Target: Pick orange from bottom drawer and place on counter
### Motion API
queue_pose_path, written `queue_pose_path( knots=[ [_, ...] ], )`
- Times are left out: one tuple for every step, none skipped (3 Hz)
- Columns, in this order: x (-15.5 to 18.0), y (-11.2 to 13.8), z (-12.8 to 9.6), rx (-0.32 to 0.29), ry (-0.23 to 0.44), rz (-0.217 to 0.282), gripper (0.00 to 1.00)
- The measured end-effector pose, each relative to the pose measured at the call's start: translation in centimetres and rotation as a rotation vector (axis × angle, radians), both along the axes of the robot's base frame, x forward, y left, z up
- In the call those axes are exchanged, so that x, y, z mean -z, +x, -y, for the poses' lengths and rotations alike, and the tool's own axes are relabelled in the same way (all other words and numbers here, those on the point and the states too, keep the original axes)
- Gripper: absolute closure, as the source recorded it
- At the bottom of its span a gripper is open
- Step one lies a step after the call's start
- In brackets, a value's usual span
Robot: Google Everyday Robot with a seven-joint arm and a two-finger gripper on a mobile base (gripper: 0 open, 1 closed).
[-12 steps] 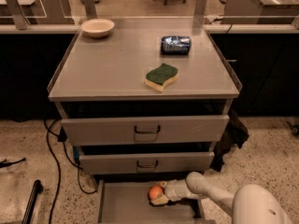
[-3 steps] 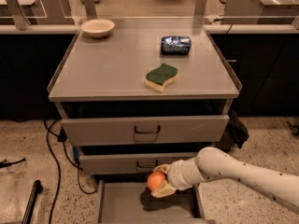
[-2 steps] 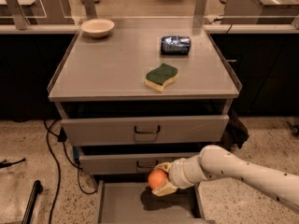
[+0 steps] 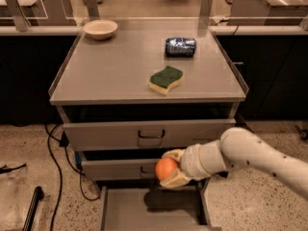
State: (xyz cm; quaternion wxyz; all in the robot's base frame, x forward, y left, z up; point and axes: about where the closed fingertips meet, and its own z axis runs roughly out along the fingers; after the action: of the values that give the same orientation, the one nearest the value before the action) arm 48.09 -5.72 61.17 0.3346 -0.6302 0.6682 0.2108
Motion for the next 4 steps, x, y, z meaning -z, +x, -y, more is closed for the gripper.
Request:
queue_pose_path(
  knots=[
    [-9.2, -0.2, 0.1, -0.004, -0.034, 0.091, 1.00],
    [-9.2, -0.2, 0.1, -0.004, -0.034, 0.091, 1.00],
    [-10.5, 0.2, -0.2, -0.008, -0.034, 0.107, 1.00],
    [-13.4, 0.8, -0.3, 0.004, -0.041, 0.125, 1.00]
  ],
)
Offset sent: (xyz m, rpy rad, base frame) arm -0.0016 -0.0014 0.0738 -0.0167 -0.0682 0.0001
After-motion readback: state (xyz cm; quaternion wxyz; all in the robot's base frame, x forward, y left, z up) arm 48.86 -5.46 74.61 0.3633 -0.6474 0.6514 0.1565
